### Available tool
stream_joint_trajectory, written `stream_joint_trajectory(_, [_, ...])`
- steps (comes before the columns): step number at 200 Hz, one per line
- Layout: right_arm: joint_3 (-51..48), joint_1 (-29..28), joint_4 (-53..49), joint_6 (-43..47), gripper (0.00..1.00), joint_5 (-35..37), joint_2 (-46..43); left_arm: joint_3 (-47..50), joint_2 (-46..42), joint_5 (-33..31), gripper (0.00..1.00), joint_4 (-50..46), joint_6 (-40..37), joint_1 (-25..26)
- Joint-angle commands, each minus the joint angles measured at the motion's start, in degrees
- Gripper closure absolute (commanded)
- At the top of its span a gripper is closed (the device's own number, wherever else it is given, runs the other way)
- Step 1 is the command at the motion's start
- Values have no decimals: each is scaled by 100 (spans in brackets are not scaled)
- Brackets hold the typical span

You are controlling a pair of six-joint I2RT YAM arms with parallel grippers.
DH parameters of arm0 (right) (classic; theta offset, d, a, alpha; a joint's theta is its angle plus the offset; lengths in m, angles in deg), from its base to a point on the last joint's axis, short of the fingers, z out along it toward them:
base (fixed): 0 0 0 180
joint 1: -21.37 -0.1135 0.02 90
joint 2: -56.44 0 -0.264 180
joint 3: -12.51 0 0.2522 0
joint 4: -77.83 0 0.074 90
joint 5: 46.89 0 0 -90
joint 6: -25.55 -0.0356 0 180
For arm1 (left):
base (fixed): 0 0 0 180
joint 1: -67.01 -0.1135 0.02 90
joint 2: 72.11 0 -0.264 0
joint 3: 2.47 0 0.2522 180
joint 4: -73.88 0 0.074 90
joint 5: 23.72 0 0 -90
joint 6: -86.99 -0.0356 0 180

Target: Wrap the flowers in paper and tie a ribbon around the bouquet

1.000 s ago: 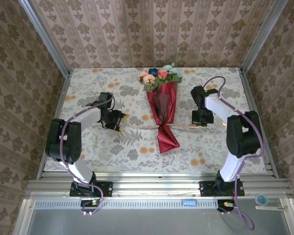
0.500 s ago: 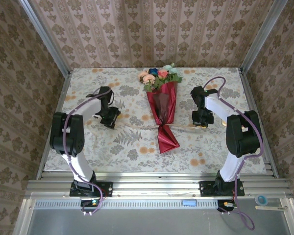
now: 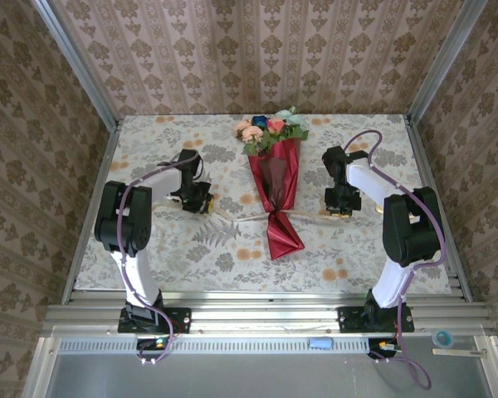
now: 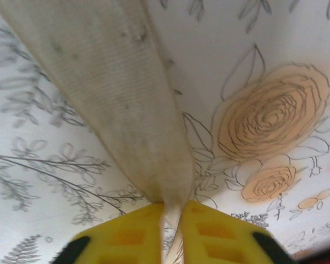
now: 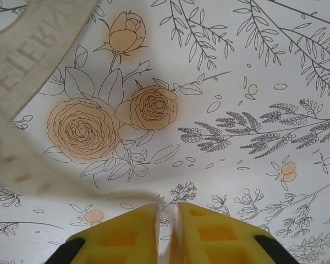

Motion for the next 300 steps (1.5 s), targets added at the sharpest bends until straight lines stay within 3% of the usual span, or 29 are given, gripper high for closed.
stream_joint_trajectory(1, [74, -37, -102, -59, 80, 77, 46, 96, -207, 84, 95, -7, 28, 38])
stream_joint_trajectory(9, [88, -38, -108, -55, 80, 86, 50, 104, -297, 31, 100, -64, -23, 39])
stream_joint_trajectory(53, [178, -28, -126, -61, 79, 150, 75, 312, -909, -145, 100, -137, -130, 30])
stream_joint_trajectory(102, [175, -25, -117, -85, 57, 39, 30, 263, -1420, 54, 100, -75, -209, 195])
stream_joint_trajectory(128, [372, 82, -156, -85, 50, -67, -99, 196, -1599, 268, 100, 480, -346, 402])
stream_joint_trajectory(179, [1063, 904, -242, -168, 47, -308, -15, -312, -1552, 700, 100, 1054, -530, 862])
stream_joint_trajectory(240, [1867, 2056, -157, -780, 47, -698, 635, -794, -1385, 1102, 100, 1621, -619, 1779])
stream_joint_trajectory(300, [2650, 2214, -82, -971, 47, -1028, 1547, -49, -1771, 1044, 100, 2377, -463, 1814])
